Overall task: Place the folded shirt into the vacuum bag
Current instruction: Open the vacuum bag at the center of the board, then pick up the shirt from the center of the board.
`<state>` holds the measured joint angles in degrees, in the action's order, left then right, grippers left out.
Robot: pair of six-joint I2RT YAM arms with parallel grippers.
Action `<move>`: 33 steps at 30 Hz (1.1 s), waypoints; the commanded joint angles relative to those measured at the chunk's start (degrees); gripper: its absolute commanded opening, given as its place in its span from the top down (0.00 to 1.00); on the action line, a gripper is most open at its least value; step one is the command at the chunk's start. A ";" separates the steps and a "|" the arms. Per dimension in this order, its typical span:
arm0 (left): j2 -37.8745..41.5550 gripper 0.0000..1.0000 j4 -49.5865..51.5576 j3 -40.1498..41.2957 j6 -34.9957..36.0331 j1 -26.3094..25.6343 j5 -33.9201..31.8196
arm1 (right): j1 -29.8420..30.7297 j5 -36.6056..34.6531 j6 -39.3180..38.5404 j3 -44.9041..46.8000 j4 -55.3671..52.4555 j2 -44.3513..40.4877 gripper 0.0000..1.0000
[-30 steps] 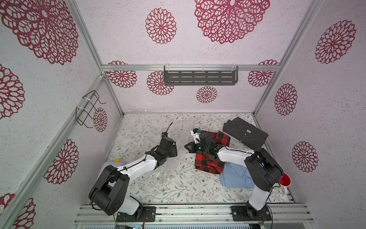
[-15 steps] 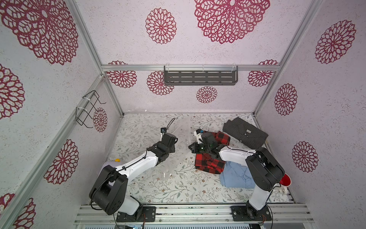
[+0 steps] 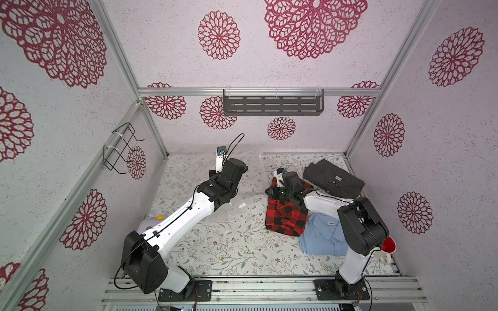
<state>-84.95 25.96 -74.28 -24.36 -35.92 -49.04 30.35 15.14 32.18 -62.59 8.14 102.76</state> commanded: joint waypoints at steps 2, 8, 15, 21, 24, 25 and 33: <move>-1.67 1.00 -1.22 4.36 -0.85 1.08 3.71 | -0.59 -2.93 -2.60 -0.41 -5.49 -5.36 0.60; -1.59 1.00 -6.53 11.17 -4.36 3.91 14.37 | -1.69 -12.12 -5.28 0.33 -11.77 -9.51 0.44; -1.89 1.00 -12.00 15.88 -6.27 5.13 22.41 | -1.47 -21.28 -6.96 -9.12 -21.18 -0.65 0.31; -2.63 1.00 -13.96 16.70 -8.05 5.71 26.80 | 2.04 -27.52 -7.49 -18.75 -29.10 8.24 0.12; -2.84 1.00 -15.01 17.45 -8.79 5.73 28.41 | 4.19 -32.48 -6.66 -22.44 -33.23 11.32 0.01; -3.06 1.00 -15.23 17.63 -8.94 5.80 28.63 | 4.70 -33.66 -6.28 -23.20 -34.28 12.04 0.01; -4.50 1.00 -16.11 18.18 -9.46 6.04 29.58 | 5.86 -35.35 -5.25 -27.04 -37.24 16.95 0.01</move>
<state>-88.53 11.18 -56.55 -33.08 -30.65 -20.75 36.80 -17.30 25.71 -87.39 -26.09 117.93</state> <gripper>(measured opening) 0.044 0.993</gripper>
